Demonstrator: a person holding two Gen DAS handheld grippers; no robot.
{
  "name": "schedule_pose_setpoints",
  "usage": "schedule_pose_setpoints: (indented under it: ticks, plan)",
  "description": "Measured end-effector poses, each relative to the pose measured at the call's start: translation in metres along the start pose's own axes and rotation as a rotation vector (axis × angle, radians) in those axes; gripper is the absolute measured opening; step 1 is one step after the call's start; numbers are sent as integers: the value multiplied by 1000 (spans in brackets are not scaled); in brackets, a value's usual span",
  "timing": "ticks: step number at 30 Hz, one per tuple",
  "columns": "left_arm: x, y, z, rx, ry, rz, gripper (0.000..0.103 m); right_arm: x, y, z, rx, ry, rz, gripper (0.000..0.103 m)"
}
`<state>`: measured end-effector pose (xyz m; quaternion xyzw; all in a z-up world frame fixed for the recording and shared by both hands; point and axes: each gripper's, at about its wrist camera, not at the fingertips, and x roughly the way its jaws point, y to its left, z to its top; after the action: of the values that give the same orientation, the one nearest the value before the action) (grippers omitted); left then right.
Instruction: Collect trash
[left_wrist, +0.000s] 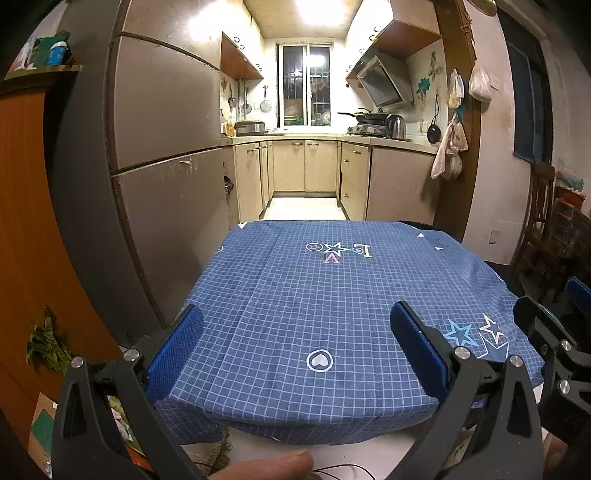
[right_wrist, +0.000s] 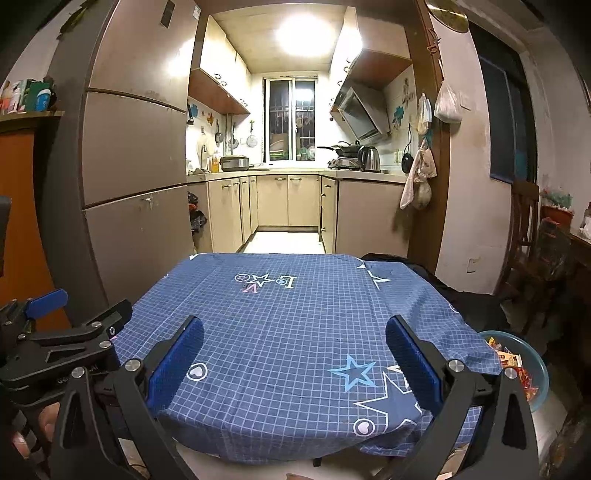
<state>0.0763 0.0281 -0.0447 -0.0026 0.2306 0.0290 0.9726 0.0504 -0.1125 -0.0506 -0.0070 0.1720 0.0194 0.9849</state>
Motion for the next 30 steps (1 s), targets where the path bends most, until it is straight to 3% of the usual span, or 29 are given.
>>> schedule_pose_setpoints:
  ticks: [30]
  plan:
    - [6, -5, -4, 27, 14, -12, 98, -1, -14, 1, -7, -6, 24, 98]
